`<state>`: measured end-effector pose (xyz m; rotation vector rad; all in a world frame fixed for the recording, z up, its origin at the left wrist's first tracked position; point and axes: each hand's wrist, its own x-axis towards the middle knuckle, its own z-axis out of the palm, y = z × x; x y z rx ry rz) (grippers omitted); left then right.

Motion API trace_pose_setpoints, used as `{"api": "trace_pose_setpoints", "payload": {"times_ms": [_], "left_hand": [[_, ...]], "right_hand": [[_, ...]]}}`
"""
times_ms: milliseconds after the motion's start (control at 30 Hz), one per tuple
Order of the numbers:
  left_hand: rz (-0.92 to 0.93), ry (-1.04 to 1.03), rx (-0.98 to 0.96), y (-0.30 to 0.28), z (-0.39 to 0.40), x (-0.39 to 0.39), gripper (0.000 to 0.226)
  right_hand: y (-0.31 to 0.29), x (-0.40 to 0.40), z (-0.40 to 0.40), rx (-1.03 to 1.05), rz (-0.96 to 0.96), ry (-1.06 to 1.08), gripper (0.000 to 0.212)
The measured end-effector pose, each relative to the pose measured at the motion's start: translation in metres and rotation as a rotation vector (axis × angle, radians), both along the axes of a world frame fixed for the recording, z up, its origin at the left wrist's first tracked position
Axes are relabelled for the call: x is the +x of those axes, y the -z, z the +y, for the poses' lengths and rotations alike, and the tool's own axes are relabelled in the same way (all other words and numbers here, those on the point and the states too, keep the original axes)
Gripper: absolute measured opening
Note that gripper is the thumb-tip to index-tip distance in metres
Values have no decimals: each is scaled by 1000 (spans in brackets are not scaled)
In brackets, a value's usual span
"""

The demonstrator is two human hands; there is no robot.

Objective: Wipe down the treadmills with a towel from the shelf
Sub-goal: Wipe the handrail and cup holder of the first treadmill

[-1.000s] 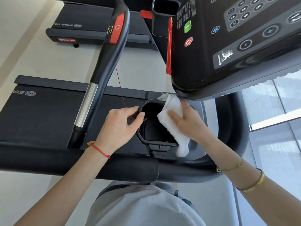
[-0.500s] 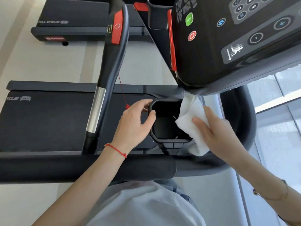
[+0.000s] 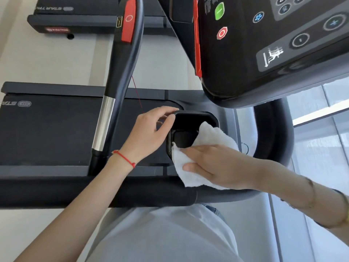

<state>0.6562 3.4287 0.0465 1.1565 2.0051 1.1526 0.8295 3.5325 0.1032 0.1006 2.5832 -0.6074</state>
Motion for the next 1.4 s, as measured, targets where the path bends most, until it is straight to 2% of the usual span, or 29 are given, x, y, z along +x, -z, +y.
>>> {"api": "trace_pose_setpoints", "payload": {"times_ms": [100,200,267,367,433,567,700,800,967,1233,1400], "left_hand": [[3,20,-7,1,3,5,31],[-24,-10,-23,3,2,8,32],[-13,-19,-32,5,1,8,32],[-4,-20,-31,6,0,9,32],[-12,-22,-35,5,-1,9,33],[-27,-28,-39,4,-2,9,35],[-17,-34,-38,2,-2,10,36],[-27,-33,-48,1,-2,10,36],[6,-15,-63,0,-5,10,40],[39,-27,-50,1,-10,14,44],[50,-21,-70,1,-12,14,48]], "right_hand": [[11,-7,-2,185,34,-108,52],[14,-2,-1,170,97,-146,45],[12,5,1,147,102,-133,50],[5,13,5,245,167,-244,69],[1,13,10,257,152,-283,68],[9,-7,11,115,107,-246,42],[16,-19,7,45,59,-165,54],[15,-11,10,27,86,-166,51],[8,7,23,227,201,-390,60],[4,14,64,252,239,-514,52],[0,4,74,361,280,-492,54]]}}
